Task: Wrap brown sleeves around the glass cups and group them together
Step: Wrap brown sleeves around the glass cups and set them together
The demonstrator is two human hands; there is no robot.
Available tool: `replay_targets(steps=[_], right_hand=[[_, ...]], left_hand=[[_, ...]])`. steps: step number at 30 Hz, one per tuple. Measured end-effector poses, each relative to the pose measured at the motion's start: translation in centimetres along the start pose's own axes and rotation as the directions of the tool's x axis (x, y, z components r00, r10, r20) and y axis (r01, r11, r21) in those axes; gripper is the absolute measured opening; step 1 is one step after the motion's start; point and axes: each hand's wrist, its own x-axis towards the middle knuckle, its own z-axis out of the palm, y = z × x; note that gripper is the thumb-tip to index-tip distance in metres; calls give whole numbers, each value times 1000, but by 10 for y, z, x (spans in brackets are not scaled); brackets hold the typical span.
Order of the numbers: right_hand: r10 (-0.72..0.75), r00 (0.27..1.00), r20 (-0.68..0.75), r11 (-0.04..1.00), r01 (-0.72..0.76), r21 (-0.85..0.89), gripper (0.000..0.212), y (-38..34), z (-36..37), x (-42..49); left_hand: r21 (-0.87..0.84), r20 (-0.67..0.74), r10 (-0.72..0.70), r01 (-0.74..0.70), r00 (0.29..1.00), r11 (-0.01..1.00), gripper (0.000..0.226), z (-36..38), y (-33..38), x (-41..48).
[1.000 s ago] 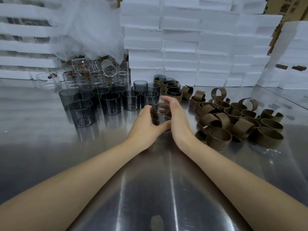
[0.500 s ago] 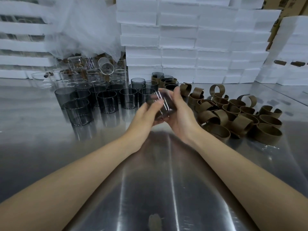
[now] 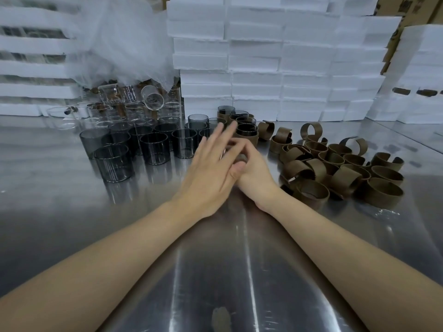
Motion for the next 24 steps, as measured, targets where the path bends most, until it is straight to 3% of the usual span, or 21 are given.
replay_targets(steps=[3,5,7,11,13,15,17,21,24], right_hand=[[13,1000,17,1000,-13,18,31,-2,5,0],[-27,1000,5,998,27,-51,35,-4,9,1],[-57,998,16,996,58,-68,42,-4,12,0],[-36,990,137,994,22,106,51,-3,12,-5],[7,985,170,989,-32,145,53,-3,10,-6],[52,982,179,975,-89,204,52,-3,8,-5],[99,976,195,939,-156,307,48,-3,6,-5],[144,970,196,818,-228,528,32,-3,7,-2],[180,976,123,779,-217,588,36,-2,4,1]], left_hand=[[133,34,-17,12,999,991,59,-2,2,0],[136,-18,-30,32,999,990,54,-2,0,1],[62,-79,-60,65,995,996,51,-2,-3,2],[-251,-172,-183,137,968,958,52,-5,-9,3],[-508,-109,-297,204,948,837,50,-8,-11,5],[-738,0,-462,312,887,599,42,-8,-11,9],[-831,73,-505,333,860,446,40,-6,-12,13],[-846,108,-437,314,893,431,39,-1,-21,11],[-771,208,-378,389,902,504,61,7,-23,6]])
